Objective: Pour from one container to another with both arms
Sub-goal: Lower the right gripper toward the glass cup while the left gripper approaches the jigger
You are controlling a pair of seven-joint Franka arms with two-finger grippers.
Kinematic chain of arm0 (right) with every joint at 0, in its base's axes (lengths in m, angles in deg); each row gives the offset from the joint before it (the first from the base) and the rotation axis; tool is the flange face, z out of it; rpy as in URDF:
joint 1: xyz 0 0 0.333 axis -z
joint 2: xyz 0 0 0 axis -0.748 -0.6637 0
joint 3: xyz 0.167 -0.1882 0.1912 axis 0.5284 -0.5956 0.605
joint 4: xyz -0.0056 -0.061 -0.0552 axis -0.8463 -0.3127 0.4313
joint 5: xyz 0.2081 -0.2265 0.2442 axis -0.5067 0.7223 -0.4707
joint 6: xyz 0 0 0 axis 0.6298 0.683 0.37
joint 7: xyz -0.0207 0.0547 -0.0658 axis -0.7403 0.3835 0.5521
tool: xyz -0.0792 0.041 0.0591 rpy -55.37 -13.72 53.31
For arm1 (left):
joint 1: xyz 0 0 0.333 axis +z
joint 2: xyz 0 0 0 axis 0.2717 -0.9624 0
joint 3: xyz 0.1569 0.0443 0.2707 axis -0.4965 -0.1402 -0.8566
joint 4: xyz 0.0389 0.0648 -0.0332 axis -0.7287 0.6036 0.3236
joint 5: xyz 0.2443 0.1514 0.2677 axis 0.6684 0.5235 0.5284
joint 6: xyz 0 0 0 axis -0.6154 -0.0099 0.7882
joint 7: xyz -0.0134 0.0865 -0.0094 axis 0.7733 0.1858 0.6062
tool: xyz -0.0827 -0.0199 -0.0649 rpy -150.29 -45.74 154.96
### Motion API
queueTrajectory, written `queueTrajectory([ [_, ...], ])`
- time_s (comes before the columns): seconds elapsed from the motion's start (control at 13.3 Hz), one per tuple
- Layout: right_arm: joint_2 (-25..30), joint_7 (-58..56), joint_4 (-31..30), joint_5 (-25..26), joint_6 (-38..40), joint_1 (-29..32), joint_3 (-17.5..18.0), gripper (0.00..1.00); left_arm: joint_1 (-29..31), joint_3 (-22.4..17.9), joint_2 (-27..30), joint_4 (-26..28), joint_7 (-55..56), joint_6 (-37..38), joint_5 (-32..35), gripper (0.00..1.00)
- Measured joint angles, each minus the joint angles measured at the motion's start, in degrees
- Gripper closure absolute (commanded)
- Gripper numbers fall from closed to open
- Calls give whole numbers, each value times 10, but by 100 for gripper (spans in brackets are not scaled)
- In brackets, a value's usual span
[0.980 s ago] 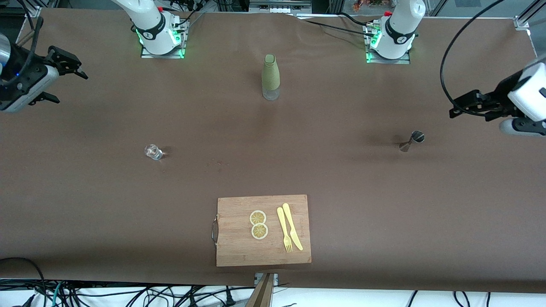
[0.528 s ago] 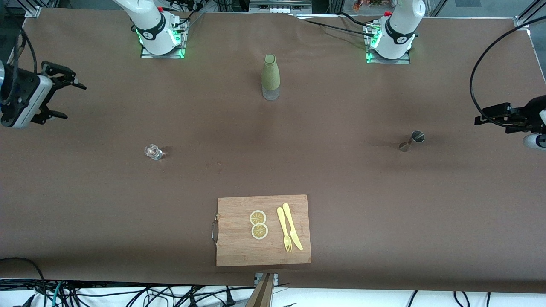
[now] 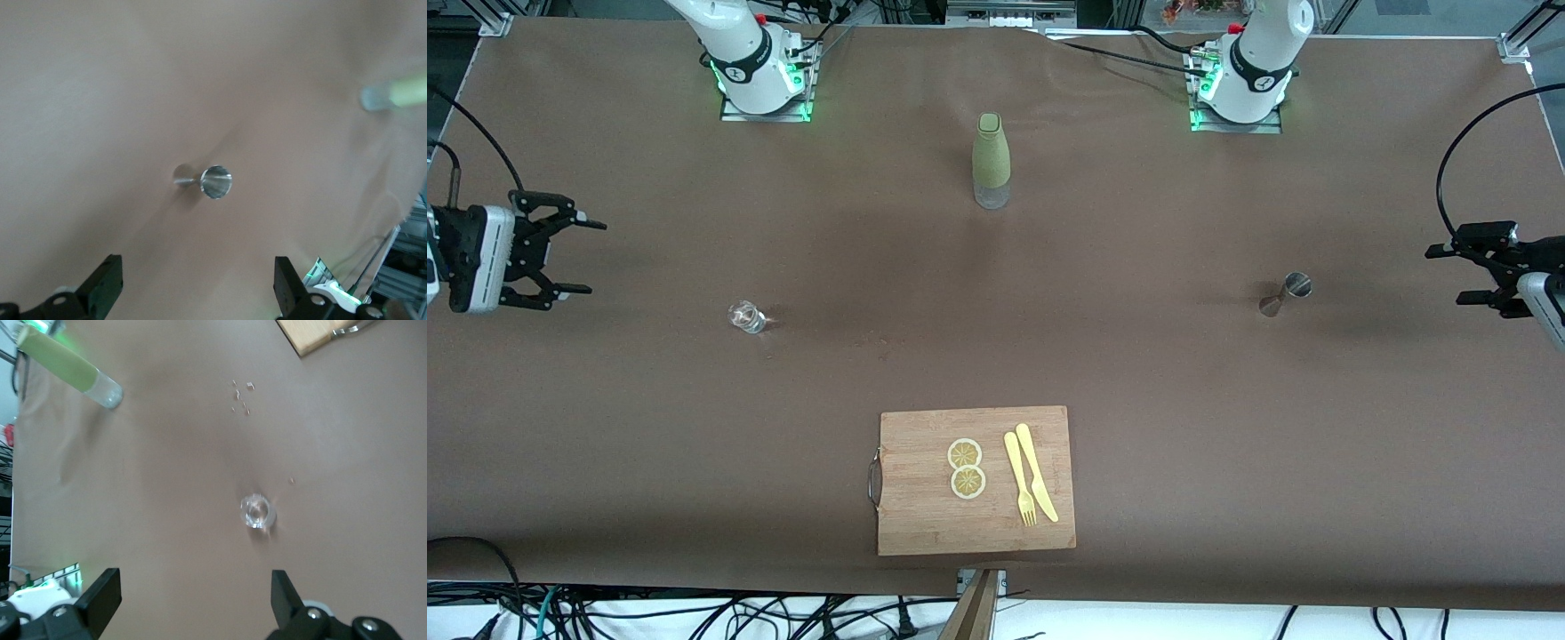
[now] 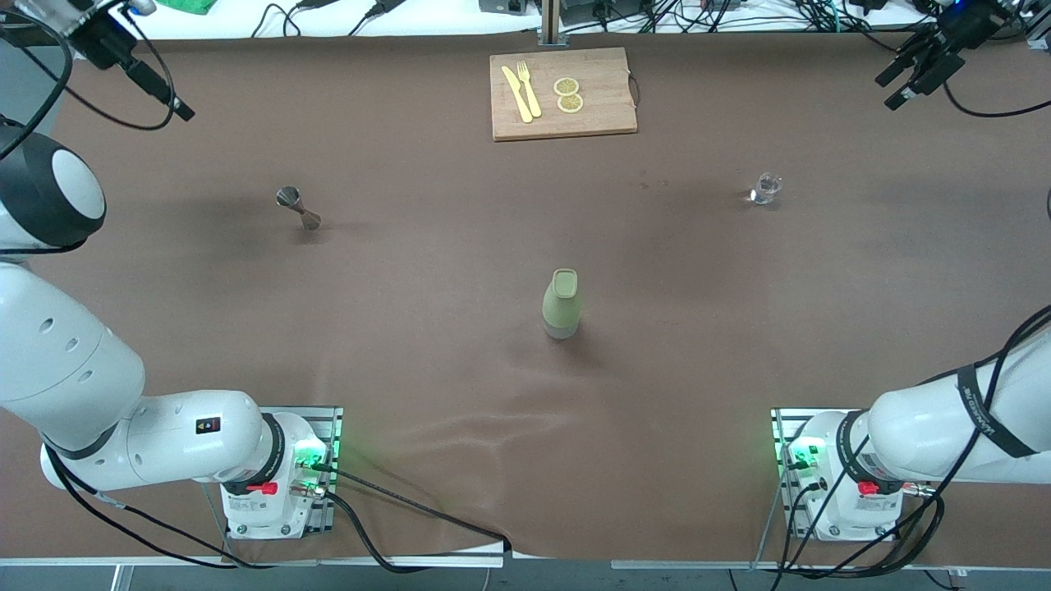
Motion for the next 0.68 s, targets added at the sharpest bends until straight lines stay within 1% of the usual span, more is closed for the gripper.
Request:
queueTrajectory([
  [0.15, -30, -74, -17, -36, -25, 18, 0, 0, 5, -21, -25, 24, -118, 8, -59, 0],
  [0.23, -43, -114, -32, -55, -41, 26, 0, 0, 12, -24, -41, 35, -177, 10, -85, 0],
  [0.38, -64, -190, -61, -93, -65, 36, -1, 0, 30, -28, -84, 53, -297, 10, -139, 0],
  [0.53, -92, -273, -75, -141, -72, 40, -4, 0, 51, -28, -138, 68, -419, 10, -186, 0],
  [0.68, -127, -351, -80, -182, -73, 42, -9, 0, 64, -28, -178, 74, -508, 10, -211, 0],
])
